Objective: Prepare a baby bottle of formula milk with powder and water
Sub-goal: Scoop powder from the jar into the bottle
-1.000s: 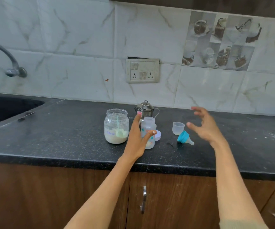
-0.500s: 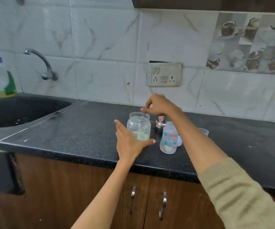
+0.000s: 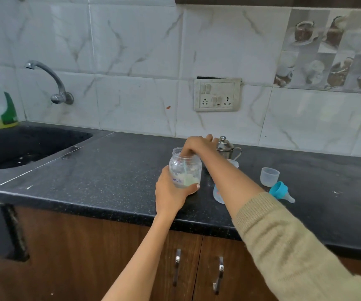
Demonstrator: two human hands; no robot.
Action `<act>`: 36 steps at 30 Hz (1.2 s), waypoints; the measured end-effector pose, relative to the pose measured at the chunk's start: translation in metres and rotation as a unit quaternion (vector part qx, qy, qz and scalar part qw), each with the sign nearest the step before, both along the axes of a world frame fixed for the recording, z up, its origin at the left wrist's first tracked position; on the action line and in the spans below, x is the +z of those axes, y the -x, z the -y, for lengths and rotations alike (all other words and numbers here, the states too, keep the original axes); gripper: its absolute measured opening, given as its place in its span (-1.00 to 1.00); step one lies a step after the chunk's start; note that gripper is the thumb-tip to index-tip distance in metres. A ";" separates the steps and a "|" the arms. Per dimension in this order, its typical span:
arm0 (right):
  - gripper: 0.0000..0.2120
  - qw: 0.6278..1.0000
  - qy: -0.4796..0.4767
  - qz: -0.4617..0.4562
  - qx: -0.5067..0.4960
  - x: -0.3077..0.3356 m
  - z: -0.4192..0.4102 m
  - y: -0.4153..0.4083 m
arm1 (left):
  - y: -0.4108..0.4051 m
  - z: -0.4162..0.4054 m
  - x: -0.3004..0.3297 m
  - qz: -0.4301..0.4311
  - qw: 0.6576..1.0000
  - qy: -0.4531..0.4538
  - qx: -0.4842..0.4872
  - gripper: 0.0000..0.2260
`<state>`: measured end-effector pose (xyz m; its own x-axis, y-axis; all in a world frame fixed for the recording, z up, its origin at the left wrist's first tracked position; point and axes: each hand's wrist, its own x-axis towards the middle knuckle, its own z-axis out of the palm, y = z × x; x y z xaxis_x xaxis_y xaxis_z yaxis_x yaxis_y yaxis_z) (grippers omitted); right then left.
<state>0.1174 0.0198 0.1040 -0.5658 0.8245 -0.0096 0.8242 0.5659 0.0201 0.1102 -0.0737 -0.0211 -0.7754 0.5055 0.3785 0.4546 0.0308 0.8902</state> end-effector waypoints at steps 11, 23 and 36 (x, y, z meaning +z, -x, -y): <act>-0.53 1.000 0.021 0.012 0.007 0.011 0.010 -0.014 | -0.002 0.001 0.001 0.003 1.000 0.011 0.006 -0.25; -0.33 0.981 0.150 -0.122 -0.014 0.028 0.003 -0.044 | -0.003 0.001 0.001 0.002 1.000 0.012 0.001 -0.27; -0.74 0.926 0.261 -0.272 -0.003 0.018 -0.019 -0.073 | -0.005 0.002 0.003 -0.010 0.999 0.052 0.011 -0.07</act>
<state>0.1903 0.0385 0.1223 -0.5993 0.7911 -0.1230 0.6347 0.3759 -0.6751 0.1157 -0.0761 -0.0183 -0.7798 0.5255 0.3401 0.4706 0.1339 0.8721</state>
